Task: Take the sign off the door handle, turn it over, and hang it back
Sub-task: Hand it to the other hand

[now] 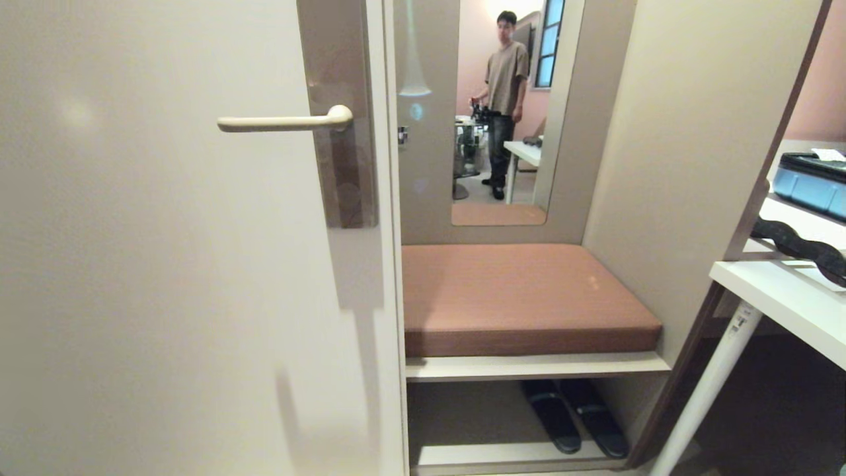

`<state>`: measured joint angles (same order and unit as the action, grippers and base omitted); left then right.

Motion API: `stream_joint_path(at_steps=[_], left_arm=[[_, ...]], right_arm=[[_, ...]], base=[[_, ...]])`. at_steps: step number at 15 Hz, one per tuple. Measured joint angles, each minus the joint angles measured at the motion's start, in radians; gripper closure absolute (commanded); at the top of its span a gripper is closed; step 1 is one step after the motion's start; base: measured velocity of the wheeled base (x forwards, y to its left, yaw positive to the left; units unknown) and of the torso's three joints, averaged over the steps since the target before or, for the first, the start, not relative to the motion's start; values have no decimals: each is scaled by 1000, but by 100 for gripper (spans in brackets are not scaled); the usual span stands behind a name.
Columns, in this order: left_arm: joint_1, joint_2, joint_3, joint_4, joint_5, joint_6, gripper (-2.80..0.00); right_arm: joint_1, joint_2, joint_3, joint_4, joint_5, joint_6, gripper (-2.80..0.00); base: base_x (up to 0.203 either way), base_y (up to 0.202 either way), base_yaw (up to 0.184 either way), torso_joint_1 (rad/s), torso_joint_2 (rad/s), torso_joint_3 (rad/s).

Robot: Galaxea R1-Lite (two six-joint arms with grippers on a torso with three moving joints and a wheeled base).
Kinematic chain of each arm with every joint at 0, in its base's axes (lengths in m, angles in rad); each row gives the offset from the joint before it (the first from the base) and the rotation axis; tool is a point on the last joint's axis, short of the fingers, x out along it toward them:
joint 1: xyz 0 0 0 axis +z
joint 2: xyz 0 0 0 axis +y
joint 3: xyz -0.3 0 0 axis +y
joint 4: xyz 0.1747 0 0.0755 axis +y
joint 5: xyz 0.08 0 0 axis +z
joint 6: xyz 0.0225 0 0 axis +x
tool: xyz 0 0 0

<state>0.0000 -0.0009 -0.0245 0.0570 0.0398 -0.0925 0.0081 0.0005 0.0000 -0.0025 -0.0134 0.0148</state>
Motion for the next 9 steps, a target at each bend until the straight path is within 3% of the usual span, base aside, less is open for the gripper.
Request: stream_joint_path(at_steps=[9], left_arm=[[2,0,0,-1,-1,0,0]], right_arm=[[1,0,0,1,0,0,0]], base=[[0,0,0,0,0,0]])
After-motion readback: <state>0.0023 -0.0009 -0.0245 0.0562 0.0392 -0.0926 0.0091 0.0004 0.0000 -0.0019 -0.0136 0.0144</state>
